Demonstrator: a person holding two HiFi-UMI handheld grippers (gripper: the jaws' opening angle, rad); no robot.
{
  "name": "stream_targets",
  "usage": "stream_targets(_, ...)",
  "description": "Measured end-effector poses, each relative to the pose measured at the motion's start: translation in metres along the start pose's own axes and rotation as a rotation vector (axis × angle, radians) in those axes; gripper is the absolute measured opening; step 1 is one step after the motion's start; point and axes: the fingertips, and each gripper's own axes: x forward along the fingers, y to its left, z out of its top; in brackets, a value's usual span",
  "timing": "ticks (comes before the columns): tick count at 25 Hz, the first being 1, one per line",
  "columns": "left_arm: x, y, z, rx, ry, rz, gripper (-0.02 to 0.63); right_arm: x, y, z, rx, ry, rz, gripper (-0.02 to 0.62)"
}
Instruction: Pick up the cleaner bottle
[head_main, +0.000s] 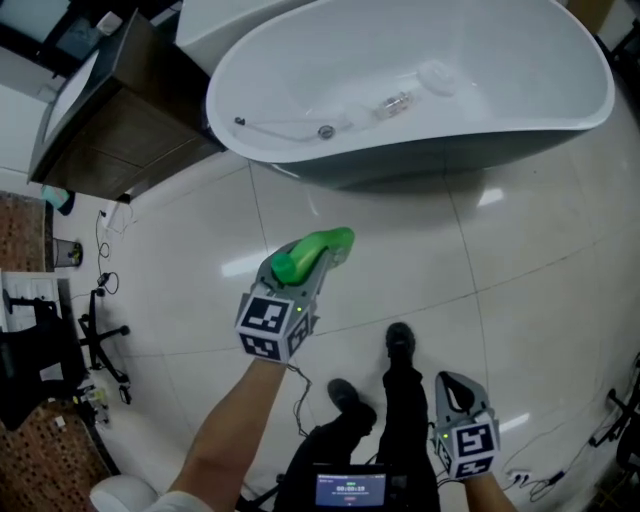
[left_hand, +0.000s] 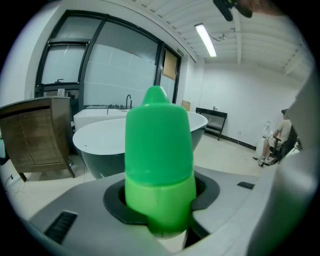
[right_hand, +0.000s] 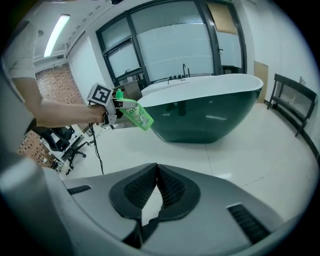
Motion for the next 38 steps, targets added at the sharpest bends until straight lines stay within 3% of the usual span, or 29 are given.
stream_targets(6,-0.047,-0.005,0.022,-0.009,-0.014,0.002,0.164,-0.031,0.003,-0.003,0.004,-0.021,-0.058,0.009)
stream_targets(16,-0.124,-0.021,0.066,0.006,-0.029,-0.008,0.164,-0.084,0.024,0.04,-0.013,-0.11,-0.097,0.009)
stream_targets(32,-0.2,-0.033,0.12,0.014,-0.062,0.015,0.164,-0.133,0.04,0.083,-0.076,-0.164,-0.085,0.009)
stream_targets(38,-0.233,-0.032,0.155,0.017,-0.11,0.032,0.164,-0.153,0.057,0.125,-0.127,-0.221,-0.068,0.009)
